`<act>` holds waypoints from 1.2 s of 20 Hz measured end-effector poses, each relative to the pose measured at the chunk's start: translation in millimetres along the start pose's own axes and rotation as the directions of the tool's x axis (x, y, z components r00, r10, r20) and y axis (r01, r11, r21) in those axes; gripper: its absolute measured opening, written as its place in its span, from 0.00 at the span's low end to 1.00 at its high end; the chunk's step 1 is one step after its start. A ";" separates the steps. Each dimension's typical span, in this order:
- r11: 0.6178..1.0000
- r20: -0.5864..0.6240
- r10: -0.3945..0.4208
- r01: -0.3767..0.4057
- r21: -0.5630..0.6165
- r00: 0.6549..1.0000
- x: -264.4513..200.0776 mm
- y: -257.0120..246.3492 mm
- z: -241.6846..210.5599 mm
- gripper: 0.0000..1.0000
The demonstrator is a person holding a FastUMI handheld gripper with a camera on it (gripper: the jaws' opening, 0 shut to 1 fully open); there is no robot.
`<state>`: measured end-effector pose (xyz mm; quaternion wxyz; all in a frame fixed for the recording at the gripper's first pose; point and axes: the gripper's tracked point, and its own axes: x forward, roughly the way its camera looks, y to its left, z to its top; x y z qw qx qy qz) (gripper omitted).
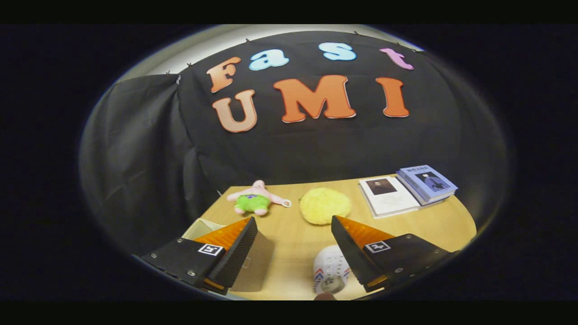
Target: Open the storage box then place both shoes into the box .Put the left shoe in first, then the right shoe, with the right side of both shoes facing outward in a uniform manner.
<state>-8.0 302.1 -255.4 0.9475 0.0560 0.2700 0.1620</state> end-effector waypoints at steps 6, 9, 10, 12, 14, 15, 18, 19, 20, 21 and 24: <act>0.994 -0.018 -0.107 0.107 -0.016 0.994 -4.9 -48.6 -43.3 0.98; 0.987 -0.029 -0.156 0.155 -0.045 0.987 -6.7 -68.4 -68.4 0.98; 0.983 -0.036 -0.176 0.174 -0.051 0.984 -4.0 -76.5 -79.3 0.98; 0.978 -0.048 -0.204 0.202 -0.060 0.978 -6.5 -87.4 -97.5 0.98; 0.978 -0.088 -0.201 0.195 -0.072 0.976 -2.0 -92.2 -125.2 0.99; 0.979 -0.114 -0.198 0.190 -0.078 0.974 0.6 -94.0 -137.7 0.97; 0.977 -0.185 -0.202 0.186 -0.102 0.962 5.2 -100.0 -173.9 0.88; 0.980 -0.214 -0.190 0.171 -0.101 0.958 6.8 -98.2 -186.2 0.81; 0.981 -0.240 -0.182 0.161 -0.106 0.953 8.6 -96.3 -197.6 0.78; 0.981 -0.259 -0.181 0.156 -0.116 0.949 9.9 -96.3 -204.9 0.73; 0.981 -0.301 -0.179 0.149 -0.121 0.937 16.5 -94.2 -227.2 0.65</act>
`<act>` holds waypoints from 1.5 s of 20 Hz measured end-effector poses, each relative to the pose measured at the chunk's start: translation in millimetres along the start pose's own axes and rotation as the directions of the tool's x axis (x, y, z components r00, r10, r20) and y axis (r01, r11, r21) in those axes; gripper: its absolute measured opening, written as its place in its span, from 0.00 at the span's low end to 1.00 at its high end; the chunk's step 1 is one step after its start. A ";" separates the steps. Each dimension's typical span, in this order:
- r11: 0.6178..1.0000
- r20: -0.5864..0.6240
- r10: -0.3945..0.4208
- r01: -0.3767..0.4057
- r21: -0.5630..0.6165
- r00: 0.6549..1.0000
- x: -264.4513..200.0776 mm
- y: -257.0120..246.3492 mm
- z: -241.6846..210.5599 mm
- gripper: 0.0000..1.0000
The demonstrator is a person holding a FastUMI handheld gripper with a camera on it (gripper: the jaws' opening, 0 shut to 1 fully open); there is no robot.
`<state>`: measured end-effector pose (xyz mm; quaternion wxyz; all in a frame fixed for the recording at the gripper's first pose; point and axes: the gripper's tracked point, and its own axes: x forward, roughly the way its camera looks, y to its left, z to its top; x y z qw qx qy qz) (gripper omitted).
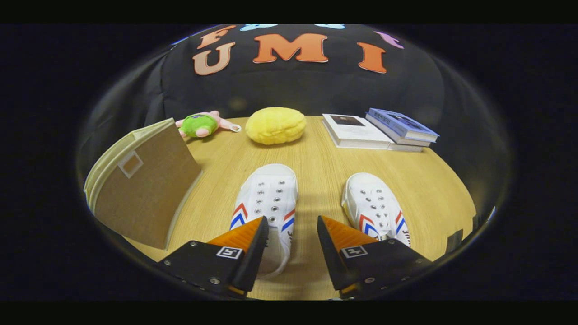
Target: Open the storage box then place both shoes into the box .Put the left shoe in first, then the right shoe, with the right side of both shoes facing outward in a uniform manner.
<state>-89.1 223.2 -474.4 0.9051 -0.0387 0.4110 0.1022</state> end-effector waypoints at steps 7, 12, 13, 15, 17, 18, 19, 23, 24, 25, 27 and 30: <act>0.997 -0.051 0.059 -0.056 0.047 0.997 11.7 10.2 -15.5 0.35; 0.983 -0.018 0.084 -0.080 0.167 0.996 2.5 16.4 4.1 0.00; 0.979 0.012 0.091 -0.092 0.184 0.996 -2.4 21.5 19.1 0.00; 0.984 0.048 0.077 -0.084 0.159 0.996 -15.4 21.3 46.8 0.00; 0.982 0.098 0.089 -0.104 0.156 0.991 -26.9 29.0 75.8 0.00; 0.978 0.119 0.096 -0.116 0.173 0.988 -33.5 32.7 91.1 0.00; 0.972 0.131 0.105 -0.129 0.196 0.986 -40.3 38.5 102.9 0.00; 0.960 0.222 0.142 -0.189 0.207 0.965 -69.4 65.8 155.8 0.00; 0.953 0.239 0.159 -0.212 0.217 0.958 -75.8 75.4 165.9 0.00; 0.944 0.254 0.171 -0.232 0.233 0.952 -82.1 85.2 174.1 0.00; 0.928 0.268 0.199 -0.269 0.258 0.943 -89.4 105.0 186.0 0.00; 0.919 0.265 0.216 -0.287 0.271 0.940 -93.0 134.3 190.0 0.00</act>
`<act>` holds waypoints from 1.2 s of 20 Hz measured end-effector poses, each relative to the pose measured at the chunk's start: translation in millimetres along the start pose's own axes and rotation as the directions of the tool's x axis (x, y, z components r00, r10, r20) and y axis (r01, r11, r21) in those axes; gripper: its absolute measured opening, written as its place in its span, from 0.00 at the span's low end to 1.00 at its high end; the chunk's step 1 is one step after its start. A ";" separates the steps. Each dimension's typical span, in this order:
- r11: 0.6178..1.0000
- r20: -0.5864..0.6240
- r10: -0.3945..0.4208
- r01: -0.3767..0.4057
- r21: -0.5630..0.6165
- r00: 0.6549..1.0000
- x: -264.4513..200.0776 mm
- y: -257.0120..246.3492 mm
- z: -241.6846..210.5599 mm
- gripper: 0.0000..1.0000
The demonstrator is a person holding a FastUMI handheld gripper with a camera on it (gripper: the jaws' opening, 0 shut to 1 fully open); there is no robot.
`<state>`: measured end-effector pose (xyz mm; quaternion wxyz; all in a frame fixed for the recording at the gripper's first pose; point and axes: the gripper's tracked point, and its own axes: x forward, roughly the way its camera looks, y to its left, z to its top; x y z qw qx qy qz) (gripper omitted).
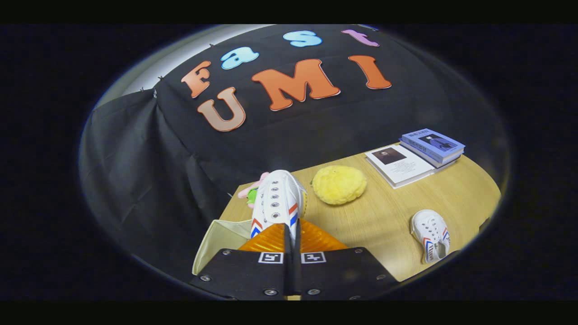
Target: Open the storage box then place both shoes into the box .Put the left shoe in first, then the right shoe, with the right side of both shoes facing outward in a uniform manner.
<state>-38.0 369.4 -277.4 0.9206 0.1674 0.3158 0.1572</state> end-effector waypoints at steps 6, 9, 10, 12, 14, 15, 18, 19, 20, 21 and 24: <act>0.998 -0.024 0.055 -0.054 0.023 0.998 8.8 68.7 -31.4 0.00; 0.997 -0.058 0.074 -0.073 0.030 0.996 18.8 96.2 -59.3 0.00; 0.996 -0.076 0.081 -0.079 0.035 0.994 22.0 104.9 -68.6 0.00; 0.996 -0.104 0.083 -0.081 0.019 0.991 24.8 115.8 -86.3 0.00; 0.998 -0.106 0.068 -0.068 0.009 0.992 29.0 119.3 -100.0 0.00; 0.998 -0.101 0.064 -0.064 0.005 0.993 28.9 120.1 -105.0 0.00; 0.998 -0.082 0.056 -0.055 0.009 0.995 27.0 124.1 -109.0 0.00; 0.999 -0.087 0.052 -0.052 0.006 0.995 23.9 125.6 -111.7 0.00; 0.999 -0.096 0.051 -0.052 -0.002 0.994 20.9 129.3 -117.1 0.00; 0.998 -0.111 0.058 -0.060 -0.014 0.992 17.6 133.3 -123.8 0.00; 0.996 -0.152 0.075 -0.081 -0.036 0.986 16.5 137.7 -137.5 0.03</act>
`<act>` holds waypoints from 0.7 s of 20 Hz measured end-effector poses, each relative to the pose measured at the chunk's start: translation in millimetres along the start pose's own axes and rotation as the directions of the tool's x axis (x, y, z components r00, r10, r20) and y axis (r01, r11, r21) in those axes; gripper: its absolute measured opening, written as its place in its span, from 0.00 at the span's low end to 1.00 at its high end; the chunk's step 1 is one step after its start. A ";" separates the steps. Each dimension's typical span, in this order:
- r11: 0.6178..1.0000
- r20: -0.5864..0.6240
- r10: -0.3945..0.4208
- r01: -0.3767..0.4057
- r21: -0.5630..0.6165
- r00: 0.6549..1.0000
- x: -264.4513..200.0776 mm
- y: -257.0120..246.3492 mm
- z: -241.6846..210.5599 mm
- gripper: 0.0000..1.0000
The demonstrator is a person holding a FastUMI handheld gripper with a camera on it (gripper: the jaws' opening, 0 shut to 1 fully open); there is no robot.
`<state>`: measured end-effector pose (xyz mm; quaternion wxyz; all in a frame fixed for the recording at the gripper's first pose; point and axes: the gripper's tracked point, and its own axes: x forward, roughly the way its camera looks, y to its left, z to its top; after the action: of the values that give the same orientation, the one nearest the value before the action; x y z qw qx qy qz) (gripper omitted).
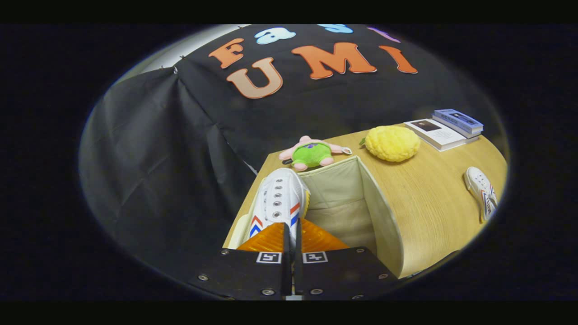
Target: Open the storage box then place both shoes into the box .Put the left shoe in first, then the right shoe, with the right side of both shoes facing outward in a uniform manner.
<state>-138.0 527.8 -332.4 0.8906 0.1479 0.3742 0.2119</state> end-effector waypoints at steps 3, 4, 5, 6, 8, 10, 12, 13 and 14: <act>0.997 -0.038 0.000 -0.003 -0.076 0.999 1.9 0.4 -2.6 0.38; 0.995 -0.033 0.018 -0.021 -0.096 0.999 0.5 2.1 2.6 0.63; 0.994 -0.016 0.031 -0.033 -0.102 0.999 -3.3 2.8 8.0 0.89; 0.993 0.006 0.040 -0.039 -0.114 0.999 -5.6 2.5 17.1 0.98; 0.986 0.055 0.045 -0.035 -0.161 0.997 -12.5 -2.1 43.6 0.98; 0.982 0.113 0.040 -0.018 -0.189 0.993 -19.6 -14.7 68.8 0.98; 0.981 0.155 0.019 0.011 -0.193 0.988 -25.5 -33.5 88.7 0.98; 0.982 0.181 0.013 0.021 -0.189 0.983 -27.6 -41.0 99.7 0.98; 0.981 0.200 0.001 0.038 -0.192 0.980 -30.1 -51.0 109.4 0.98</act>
<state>-63.6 457.4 -261.7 0.9357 0.0772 0.2618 0.2234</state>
